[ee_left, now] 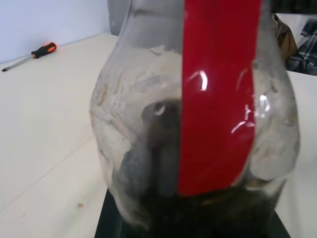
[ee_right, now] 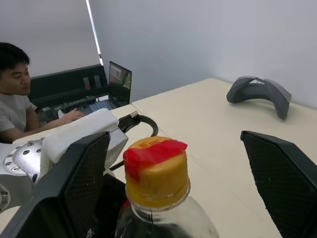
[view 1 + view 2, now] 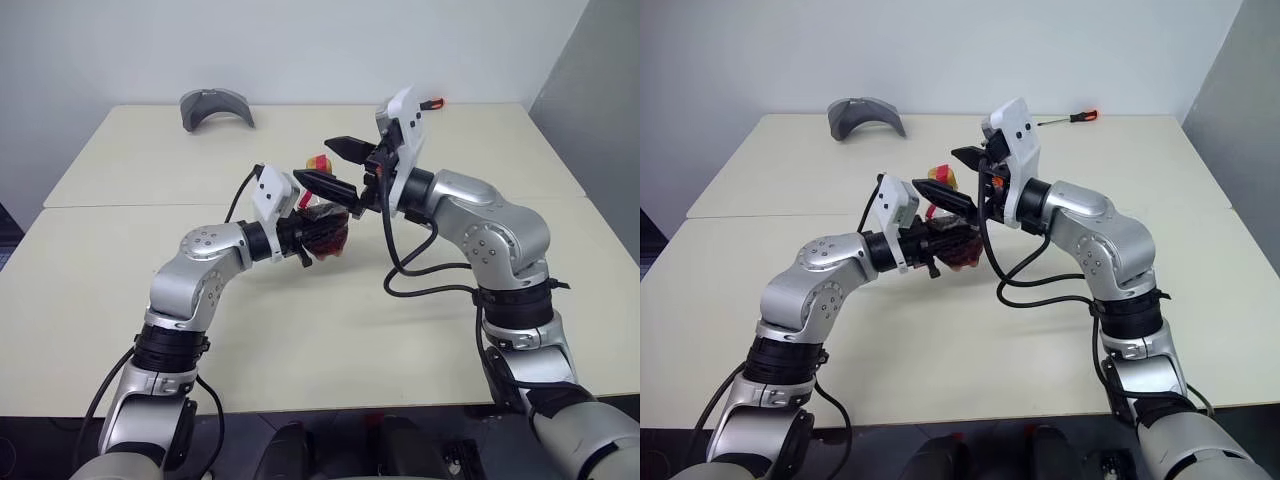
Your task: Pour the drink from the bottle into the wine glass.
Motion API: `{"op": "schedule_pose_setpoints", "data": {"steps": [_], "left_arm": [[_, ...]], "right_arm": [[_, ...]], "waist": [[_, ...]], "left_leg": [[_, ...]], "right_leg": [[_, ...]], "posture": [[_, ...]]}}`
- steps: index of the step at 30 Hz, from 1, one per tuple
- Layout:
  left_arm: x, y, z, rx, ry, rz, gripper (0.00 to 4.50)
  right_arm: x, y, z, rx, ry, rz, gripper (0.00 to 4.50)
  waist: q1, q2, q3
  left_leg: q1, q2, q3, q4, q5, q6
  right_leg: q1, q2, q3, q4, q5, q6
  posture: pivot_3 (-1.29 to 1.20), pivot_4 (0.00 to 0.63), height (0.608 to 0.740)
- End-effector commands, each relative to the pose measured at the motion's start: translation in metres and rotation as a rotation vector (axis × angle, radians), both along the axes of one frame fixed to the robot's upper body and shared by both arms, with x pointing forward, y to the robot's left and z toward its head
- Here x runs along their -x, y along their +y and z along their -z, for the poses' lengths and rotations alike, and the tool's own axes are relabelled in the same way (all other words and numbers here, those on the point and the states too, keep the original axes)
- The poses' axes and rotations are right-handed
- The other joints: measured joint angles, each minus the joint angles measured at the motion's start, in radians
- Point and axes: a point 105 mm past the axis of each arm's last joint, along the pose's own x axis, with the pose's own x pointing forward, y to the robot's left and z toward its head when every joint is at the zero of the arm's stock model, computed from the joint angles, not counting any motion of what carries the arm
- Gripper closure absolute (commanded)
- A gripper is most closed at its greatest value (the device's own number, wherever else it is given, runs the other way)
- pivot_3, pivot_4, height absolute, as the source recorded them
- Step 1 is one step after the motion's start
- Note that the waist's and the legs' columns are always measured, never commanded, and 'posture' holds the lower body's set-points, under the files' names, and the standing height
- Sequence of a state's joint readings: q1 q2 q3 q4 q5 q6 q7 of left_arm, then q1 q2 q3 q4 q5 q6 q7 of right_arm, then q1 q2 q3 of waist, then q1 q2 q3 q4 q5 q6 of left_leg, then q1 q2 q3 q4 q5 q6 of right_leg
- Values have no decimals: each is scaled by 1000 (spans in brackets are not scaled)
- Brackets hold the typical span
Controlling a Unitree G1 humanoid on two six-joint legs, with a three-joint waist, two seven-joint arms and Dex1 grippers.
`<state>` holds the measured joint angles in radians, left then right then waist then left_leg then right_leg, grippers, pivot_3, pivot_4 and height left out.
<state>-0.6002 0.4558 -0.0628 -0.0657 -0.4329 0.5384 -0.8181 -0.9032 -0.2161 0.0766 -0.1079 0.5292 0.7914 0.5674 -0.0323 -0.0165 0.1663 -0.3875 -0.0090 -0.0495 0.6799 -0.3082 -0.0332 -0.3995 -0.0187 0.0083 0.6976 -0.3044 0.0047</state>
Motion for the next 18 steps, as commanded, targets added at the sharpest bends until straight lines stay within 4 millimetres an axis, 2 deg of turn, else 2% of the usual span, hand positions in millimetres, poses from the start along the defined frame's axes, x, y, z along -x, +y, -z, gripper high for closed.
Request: {"op": "schedule_pose_setpoints", "data": {"steps": [1, 2, 9, 10, 14, 18], "left_arm": [[5, -1, -15, 1, -66, 23, 3636], [6, 0, -14, -2, -66, 22, 3636], [7, 0, -13, -4, -63, 24, 3657], [7, -1, -13, -5, -62, 24, 3657], [9, 1, -15, -4, -64, 27, 3716], [20, 1, -22, 1, -69, 64, 3732]], "right_arm": [[3, 0, -16, -41, -36, -14, 367], [4, -1, -16, -48, -32, -19, 556], [4, -1, -20, -77, -19, -23, 3020], [4, -1, -20, -76, -20, -25, 3238], [13, 4, -19, -58, -37, -89, 3237], [32, 13, -21, -12, -113, -272, 3237]], "waist": [[0, 0, 0], [0, 0, 0], [0, 0, 0], [0, 0, 0], [0, 0, 0], [-1, 0, 0]], "left_leg": [[0, 0, 0, 0, 0, 0], [0, 0, 0, 0, 0, 0], [-6, 0, 0, 1, 0, 0], [-6, 0, 0, 1, 0, 0], [-7, 0, 0, 1, 0, 0], [-7, 0, 0, 1, 0, 0]], "right_leg": [[0, 0, 0, 0, 0, 0], [0, 0, 0, 0, 0, 0], [-6, 0, 0, 1, 0, -1], [-6, 0, 0, 1, 0, -1], [-6, 0, 0, 1, 1, -1], [-6, 0, 0, 1, 1, -1]], "posture": [[0, 150, 740], [0, 150, 740], [0, 150, 740], [0, 150, 740], [0, 150, 740], [0, 150, 740]]}}
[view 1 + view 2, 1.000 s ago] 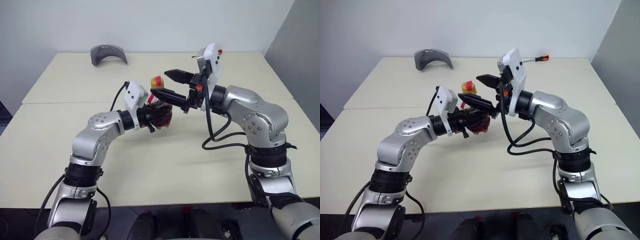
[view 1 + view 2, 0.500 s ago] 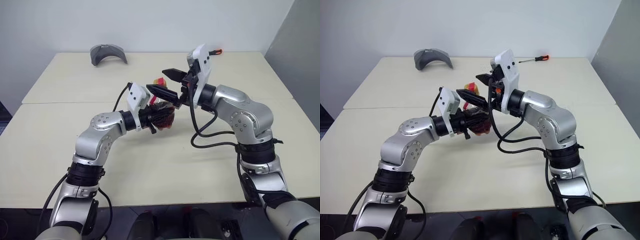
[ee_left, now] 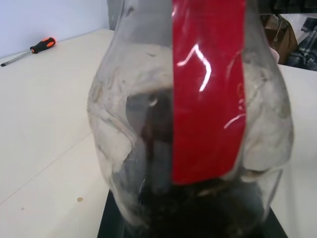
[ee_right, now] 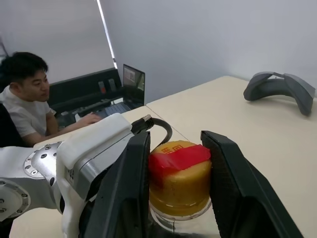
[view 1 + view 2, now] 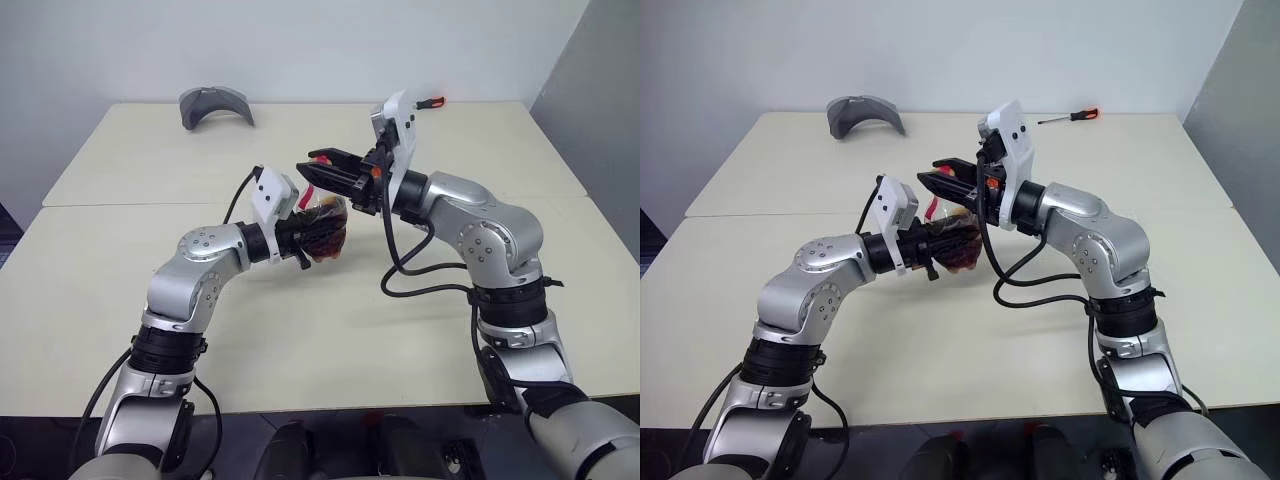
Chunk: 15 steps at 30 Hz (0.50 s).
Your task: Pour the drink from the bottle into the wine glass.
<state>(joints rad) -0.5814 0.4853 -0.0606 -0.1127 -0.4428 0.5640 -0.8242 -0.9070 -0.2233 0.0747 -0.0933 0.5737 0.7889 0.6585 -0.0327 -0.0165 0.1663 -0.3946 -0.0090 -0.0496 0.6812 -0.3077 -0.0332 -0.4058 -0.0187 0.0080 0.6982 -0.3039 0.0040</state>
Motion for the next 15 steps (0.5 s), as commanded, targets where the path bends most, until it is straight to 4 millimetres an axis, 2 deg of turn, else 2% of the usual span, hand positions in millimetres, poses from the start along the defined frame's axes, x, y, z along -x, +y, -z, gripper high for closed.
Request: {"op": "schedule_pose_setpoints", "data": {"steps": [1, 4, 6, 11, 15], "left_arm": [[15, -2, -22, 25, -66, 62, 3737], [47, -6, -28, 36, -45, 152, 3742], [63, -7, -28, 18, -44, 193, 3744], [82, -8, -33, 31, -17, 215, 3744], [87, -8, -31, 37, 4, 202, 3744]], "right_arm": [[24, 9, -21, -2, -138, -172, 3237], [42, 10, -21, 6, -118, -412, 3237], [48, 11, -20, 39, -142, -498, 3237], [55, 14, -14, 78, -101, -645, 3237], [50, 16, -16, 75, -97, -652, 3237]], "waist": [[-1, 0, 0], [-5, 0, 0], [-7, 0, 0], [-1, 0, 0], [0, 0, 0]], "left_leg": [[0, 0, 0, 0, 0, 0], [0, 0, 0, 0, 0, 0], [0, 0, 0, 0, 0, 0], [0, 0, -1, 0, -1, 2], [1, 0, -1, 0, 0, 2]], "right_leg": [[0, 0, 0, 0, 0, 0], [0, 0, 0, 0, 0, 0], [0, 0, 0, 0, 0, 0], [0, 0, -1, 0, 0, -1], [1, 0, -1, 0, 1, -1]], "posture": [[0, 150, 740], [0, 150, 740], [0, 150, 740], [0, 150, 740], [0, 150, 740]]}}
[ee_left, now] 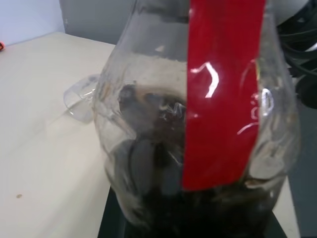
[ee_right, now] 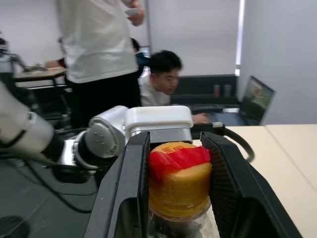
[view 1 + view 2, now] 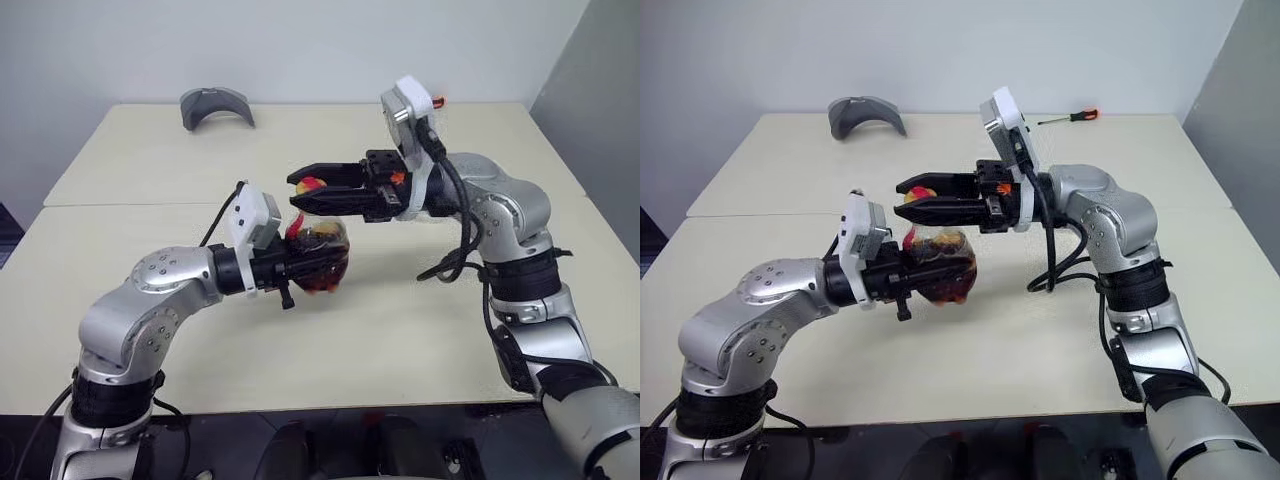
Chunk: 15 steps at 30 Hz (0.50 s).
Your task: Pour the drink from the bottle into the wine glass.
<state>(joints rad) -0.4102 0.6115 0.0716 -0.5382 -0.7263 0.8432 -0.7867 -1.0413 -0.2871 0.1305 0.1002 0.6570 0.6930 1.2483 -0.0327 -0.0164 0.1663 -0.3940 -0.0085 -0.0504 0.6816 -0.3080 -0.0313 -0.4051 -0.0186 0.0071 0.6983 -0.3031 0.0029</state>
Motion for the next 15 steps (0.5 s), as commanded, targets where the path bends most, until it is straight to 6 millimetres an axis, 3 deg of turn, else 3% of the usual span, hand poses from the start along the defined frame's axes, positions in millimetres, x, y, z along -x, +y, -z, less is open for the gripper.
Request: {"op": "schedule_pose_setpoints", "data": {"steps": [1, 3, 4, 11, 15], "left_arm": [[15, -10, -15, 32, -56, 61, 3744], [12, -7, -14, 33, -57, 36, 3744], [10, -6, -15, 34, -59, 25, 3744], [-2, -2, -4, 46, -33, -50, 3754], [-9, 3, 3, 49, -21, -96, 3754]], "right_arm": [[5, 11, -4, 11, -23, -45, 3237], [0, 9, -7, -3, -10, -16, 3237], [-2, 8, -8, -8, -5, -7, 2486], [-10, -16, -9, -44, 35, 164, 88], [-6, -28, -7, -50, 42, 240, 0]], "waist": [[0, 0, 0], [0, 0, 0], [1, 0, 0], [3, 0, 0], [3, 0, 0]], "left_leg": [[0, 0, 0, 0, 0, -1], [0, 0, 0, 0, 1, -1], [0, 0, 0, 0, 1, -1], [0, 0, 0, 0, 1, -1], [-1, 0, 0, 0, 1, -1]], "right_leg": [[0, 0, 0, 0, 0, 0], [0, 0, 0, 0, 0, 0], [0, 0, 0, 0, 0, 0], [0, 0, 0, 0, 0, 0], [0, 0, 0, 0, 0, 0]], "posture": [[0, 150, 740], [0, 150, 740], [0, 150, 740], [0, 150, 740], [0, 150, 740]]}}
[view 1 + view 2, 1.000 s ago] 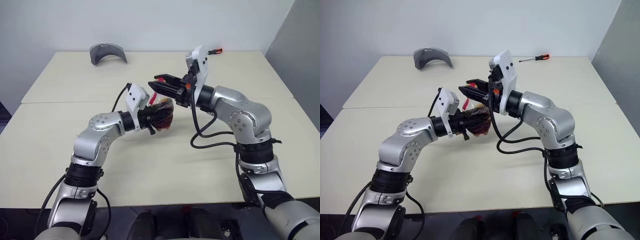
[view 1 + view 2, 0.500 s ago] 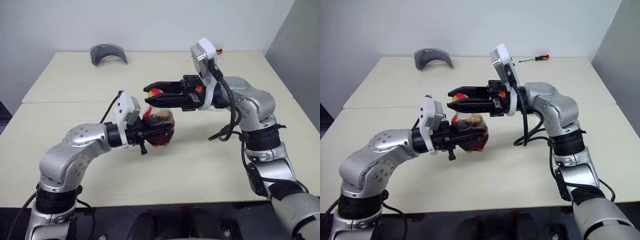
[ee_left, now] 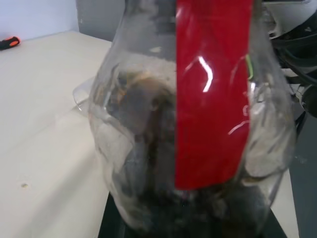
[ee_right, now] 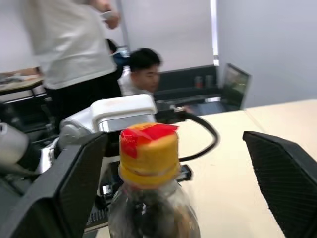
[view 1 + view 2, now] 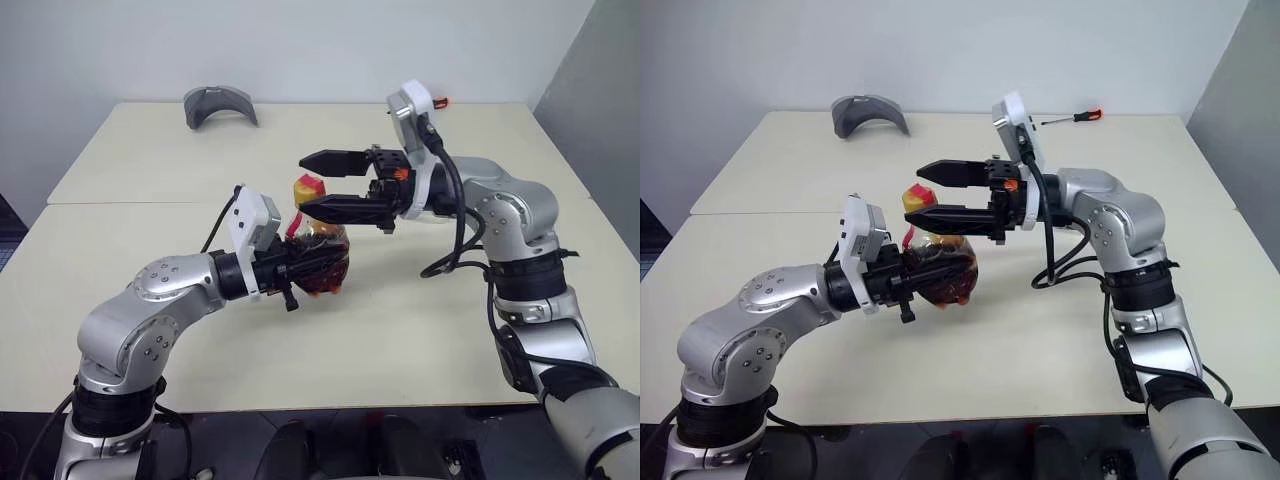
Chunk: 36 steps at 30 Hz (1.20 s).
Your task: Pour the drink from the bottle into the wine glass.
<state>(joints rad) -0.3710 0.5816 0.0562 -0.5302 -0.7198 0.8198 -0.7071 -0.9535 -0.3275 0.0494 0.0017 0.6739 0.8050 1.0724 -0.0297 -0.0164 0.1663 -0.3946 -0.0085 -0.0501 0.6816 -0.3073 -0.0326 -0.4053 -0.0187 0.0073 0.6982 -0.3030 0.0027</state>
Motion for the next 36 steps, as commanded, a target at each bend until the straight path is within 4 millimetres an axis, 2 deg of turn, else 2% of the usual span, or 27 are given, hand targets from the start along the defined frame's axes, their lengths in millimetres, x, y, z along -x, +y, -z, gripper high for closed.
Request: {"op": "schedule_pose_setpoints", "data": {"steps": [1, 6, 9, 12, 21, 29, 31, 36], "left_arm": [[-5, 4, -5, 15, -45, -32, 3754], [-29, 12, 1, 7, -62, -102, 3754], [-39, 10, 3, 3, -79, -105, 3754], [-45, 7, 2, 0, -96, -98, 3754], [-53, 0, -2, -2, -127, -66, 3754], [-54, 2, -2, -6, -130, -68, 3754], [-53, 4, -1, -11, -129, -68, 3754], [-51, 3, -1, -9, -128, -66, 3754]], "right_arm": [[10, -9, -13, -32, -54, 48, 0], [7, -9, -20, -97, -97, 225, 0], [8, 0, -14, -73, -111, 267, 0], [2, 6, -7, -49, -126, 340, 0], [-16, 20, -8, -44, -126, 444, 0], [-21, 21, -8, -57, -108, 446, 0], [-22, 21, -8, -61, -102, 441, 556], [-23, 21, -8, -62, -103, 435, 2334]], "waist": [[0, 0, 0], [-2, 0, 0], [-2, 0, 0], [-1, 0, 0], [-3, 0, 0], [-3, 0, 0], [-3, 0, 0], [-3, 0, 0]], "left_leg": [[0, 0, 0, 0, 0, 0], [0, 0, 0, 0, 0, 0], [0, 0, 0, 0, 0, 0], [0, 0, 1, 0, 0, 0], [0, 0, 0, 0, 0, -1], [0, 0, 0, 0, 0, 0], [0, 0, 0, 0, 0, 0], [0, 0, 0, 0, 0, 0]], "right_leg": [[0, 0, 0, 0, 0, 0], [0, 0, 0, 1, 0, 0], [0, 0, 0, 1, 0, 0], [0, 0, 0, 0, 0, 0], [0, 0, 0, 0, 0, 0], [0, 0, 0, 0, 0, 0], [0, 0, 0, 0, 0, 0], [0, 0, 0, 0, 0, 0]], "posture": [[0, 150, 740], [0, 150, 740], [0, 150, 740], [0, 150, 740], [0, 150, 740], [0, 150, 740], [0, 150, 740], [0, 150, 740]]}}
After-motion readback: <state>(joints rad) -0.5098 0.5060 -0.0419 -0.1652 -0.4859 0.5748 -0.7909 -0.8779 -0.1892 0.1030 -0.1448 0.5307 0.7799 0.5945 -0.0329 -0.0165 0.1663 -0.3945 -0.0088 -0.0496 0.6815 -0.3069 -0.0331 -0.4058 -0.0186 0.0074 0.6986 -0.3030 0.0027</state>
